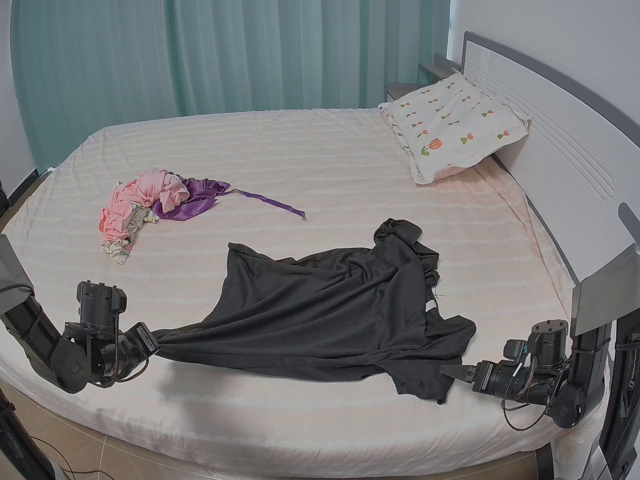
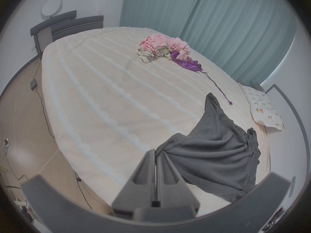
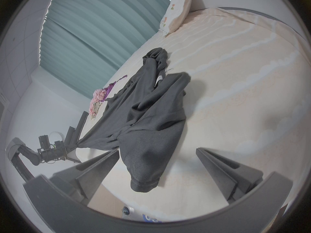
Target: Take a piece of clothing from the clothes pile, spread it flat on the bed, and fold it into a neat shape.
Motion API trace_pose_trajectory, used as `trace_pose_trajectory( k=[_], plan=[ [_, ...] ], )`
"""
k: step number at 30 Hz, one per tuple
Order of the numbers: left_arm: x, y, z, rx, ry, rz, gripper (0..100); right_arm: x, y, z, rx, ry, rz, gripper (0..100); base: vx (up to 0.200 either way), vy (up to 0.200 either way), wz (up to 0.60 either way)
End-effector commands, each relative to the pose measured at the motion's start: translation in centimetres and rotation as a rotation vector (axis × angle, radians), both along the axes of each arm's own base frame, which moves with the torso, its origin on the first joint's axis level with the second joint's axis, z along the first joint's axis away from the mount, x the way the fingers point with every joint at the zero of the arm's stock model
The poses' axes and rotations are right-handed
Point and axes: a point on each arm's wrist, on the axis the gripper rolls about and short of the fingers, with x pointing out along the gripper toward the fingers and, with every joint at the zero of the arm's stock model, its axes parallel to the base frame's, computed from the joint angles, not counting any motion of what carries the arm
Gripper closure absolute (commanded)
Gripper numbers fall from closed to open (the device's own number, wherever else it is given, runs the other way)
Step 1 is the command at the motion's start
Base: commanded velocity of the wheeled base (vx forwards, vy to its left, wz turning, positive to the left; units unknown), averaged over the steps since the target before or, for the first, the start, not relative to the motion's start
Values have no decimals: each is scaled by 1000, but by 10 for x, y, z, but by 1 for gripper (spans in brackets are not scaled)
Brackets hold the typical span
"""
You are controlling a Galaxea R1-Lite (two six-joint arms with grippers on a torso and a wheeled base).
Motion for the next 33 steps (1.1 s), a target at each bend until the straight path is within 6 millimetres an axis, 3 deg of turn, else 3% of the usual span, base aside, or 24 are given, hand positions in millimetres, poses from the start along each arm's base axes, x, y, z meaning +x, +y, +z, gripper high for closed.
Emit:
trace_pose_trajectory(
  k=[1,6,15,25,26,33],
  plan=[
    [2,1,-3,1,8,6,100,4,12,-9,-16,0,25,0,0,0,0],
    [4,4,-2,0,0,17,100,2,22,-19,-38,28,45,0,0,0,0],
    [5,9,-1,1,-3,34,100,-6,21,-12,-30,32,55,0,0,0,0],
    [6,8,-5,1,8,31,100,-10,35,-19,-40,53,109,0,0,0,0],
    [6,8,-5,1,8,31,100,-11,34,-19,-40,53,109,100,0,0,0],
    [6,8,-5,-1,8,30,100,-27,25,-5,-48,70,99,100,0,0,0]
  ],
)
